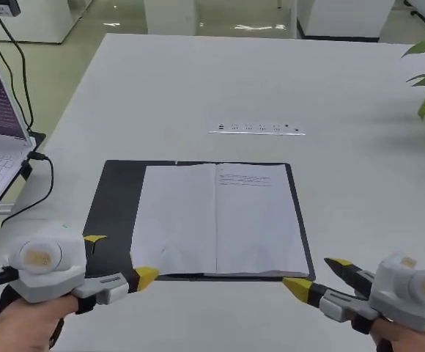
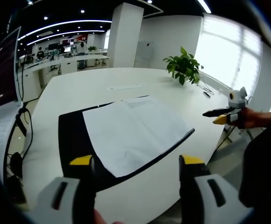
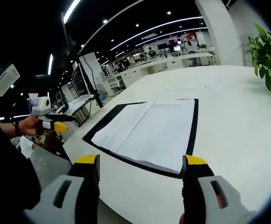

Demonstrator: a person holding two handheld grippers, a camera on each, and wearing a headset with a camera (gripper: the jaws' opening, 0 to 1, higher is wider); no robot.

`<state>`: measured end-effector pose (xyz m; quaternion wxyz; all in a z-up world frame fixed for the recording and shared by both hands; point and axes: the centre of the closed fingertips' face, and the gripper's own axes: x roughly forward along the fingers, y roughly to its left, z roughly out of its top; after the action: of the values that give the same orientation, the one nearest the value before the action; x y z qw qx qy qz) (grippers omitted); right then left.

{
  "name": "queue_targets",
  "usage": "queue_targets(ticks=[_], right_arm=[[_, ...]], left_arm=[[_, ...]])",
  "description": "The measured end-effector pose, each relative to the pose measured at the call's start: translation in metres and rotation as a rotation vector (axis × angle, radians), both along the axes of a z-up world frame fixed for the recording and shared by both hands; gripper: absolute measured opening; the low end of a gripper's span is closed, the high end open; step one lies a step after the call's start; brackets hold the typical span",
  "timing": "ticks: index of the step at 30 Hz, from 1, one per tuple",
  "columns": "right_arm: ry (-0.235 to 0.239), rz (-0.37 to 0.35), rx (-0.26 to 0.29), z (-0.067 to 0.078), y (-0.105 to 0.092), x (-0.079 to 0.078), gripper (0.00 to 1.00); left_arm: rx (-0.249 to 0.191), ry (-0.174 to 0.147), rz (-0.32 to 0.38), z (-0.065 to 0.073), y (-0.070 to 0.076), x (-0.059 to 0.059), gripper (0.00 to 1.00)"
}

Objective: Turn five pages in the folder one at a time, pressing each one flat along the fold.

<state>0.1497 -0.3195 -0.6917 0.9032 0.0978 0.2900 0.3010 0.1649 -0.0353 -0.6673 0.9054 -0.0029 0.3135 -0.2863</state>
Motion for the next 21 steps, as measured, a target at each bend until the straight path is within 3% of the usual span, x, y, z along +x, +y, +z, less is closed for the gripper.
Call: queue_targets(ticks=[9, 21], right_arm=[[0.037, -0.007, -0.008, -0.009, -0.005, -0.006, 0.72], [0.023, -0.053, 0.018, -0.007, -0.020, -0.012, 0.71]], left_arm=[[-0.018, 0.016, -0.046, -0.002, -0.024, 0.003, 0.73], [-0.028, 0.037, -0.132, -0.001, -0.063, 0.003, 0.70]])
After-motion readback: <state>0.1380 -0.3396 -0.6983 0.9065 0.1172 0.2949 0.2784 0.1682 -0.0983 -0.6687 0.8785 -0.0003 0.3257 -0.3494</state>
